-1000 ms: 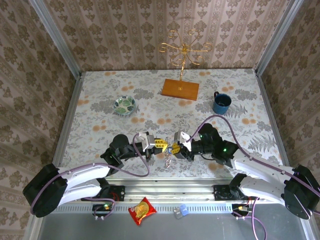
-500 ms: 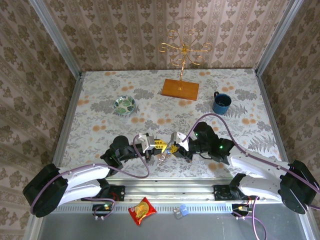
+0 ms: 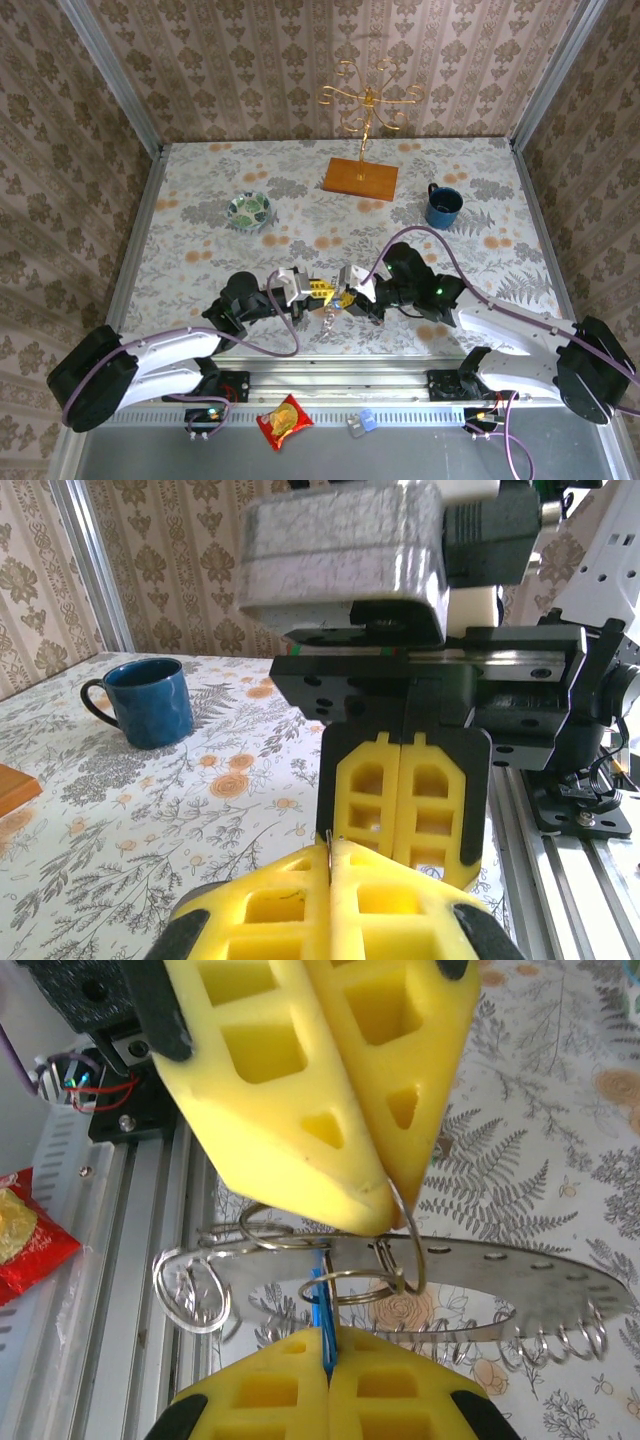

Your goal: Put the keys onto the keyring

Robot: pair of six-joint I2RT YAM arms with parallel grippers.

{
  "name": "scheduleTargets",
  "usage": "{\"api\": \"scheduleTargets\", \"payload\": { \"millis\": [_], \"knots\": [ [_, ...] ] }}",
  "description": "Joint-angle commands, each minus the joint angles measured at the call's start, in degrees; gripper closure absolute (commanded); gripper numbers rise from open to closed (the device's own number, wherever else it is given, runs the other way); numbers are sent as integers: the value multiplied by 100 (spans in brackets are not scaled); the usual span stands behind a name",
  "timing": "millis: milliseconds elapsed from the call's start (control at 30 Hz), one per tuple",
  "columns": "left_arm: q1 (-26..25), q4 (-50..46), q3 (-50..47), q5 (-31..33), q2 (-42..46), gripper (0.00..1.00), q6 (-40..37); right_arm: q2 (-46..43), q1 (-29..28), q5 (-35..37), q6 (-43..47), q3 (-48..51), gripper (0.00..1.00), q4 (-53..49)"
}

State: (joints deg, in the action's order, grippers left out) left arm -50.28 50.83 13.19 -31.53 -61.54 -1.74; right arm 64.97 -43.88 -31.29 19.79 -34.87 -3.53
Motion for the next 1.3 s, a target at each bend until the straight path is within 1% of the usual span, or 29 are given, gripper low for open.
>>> {"api": "scheduleTargets", "payload": {
  "millis": [0, 167, 200, 267, 300, 333, 433, 533, 600, 733, 1000, 1267],
  "knots": [
    [-39, 602, 34, 33, -116, 100, -99, 176, -86, 125, 192, -155, 100, -372],
    [-46, 726, 7, 50, -235, 100, -99, 18, -88, 209, 170, -138, 99, -403],
    [-44, 739, -9, 66, -244, 100, -99, -40, -82, 268, 145, -113, 94, -411],
    [-50, 761, -51, 95, -248, 100, -99, -175, -64, 403, 26, -46, 78, -373],
    [-44, 783, -81, 107, -245, 100, -83, -273, -44, 434, -49, 12, 73, -345],
    [-51, 788, -95, 123, -253, 100, -87, -373, -6, 439, -129, 71, 71, -290],
    [-56, 859, -139, 126, -286, 100, -68, -690, 110, 387, -457, 293, 67, 14],
    [-56, 1050, -186, 130, -395, 100, -30, -933, 206, 280, -847, 521, 67, 487],
    [-67, 1174, -194, 116, -463, 100, -3, -1050, 259, 259, -1182, 714, 68, 1012],
    [-92, 1416, -212, 94, -647, 100, 56, -1012, 266, 246, -1550, 850, 70, 1649],
    [-148, 1854, -229, 75, -969, 100, 131, -769, 277, 340, -1664, 885, 70, 2056],
    [-152, 2054, -212, -9, -1121, 100, 205, -606, 274, 411, -1597, 895, 75, 2074]
  ]
}}
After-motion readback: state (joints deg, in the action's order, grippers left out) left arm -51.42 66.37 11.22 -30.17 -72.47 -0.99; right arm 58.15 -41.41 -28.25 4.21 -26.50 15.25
